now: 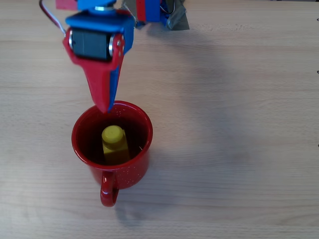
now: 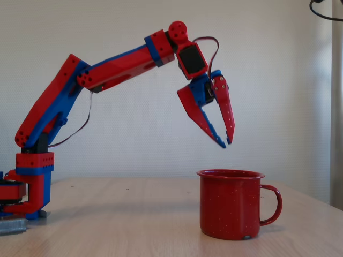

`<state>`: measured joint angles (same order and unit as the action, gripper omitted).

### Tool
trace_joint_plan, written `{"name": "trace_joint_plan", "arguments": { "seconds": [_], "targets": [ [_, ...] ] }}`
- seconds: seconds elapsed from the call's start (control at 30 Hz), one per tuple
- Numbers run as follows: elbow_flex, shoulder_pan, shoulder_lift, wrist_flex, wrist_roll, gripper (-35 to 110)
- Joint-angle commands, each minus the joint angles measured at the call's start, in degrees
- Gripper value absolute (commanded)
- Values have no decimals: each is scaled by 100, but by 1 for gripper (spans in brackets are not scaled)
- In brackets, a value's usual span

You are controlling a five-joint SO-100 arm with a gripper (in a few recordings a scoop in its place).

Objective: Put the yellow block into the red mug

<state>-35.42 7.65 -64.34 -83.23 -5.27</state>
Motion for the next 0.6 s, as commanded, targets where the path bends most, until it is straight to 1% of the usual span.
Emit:
{"name": "trace_joint_plan", "arguments": {
  "seconds": [0.0,0.27,0.57],
  "targets": [
    [-141,9,-1169,281,-79,0],
    [-1731,-97,-2795,1011,-114,0],
    [-4588,-562,-5300,1600,-158,0]
  ]
}}
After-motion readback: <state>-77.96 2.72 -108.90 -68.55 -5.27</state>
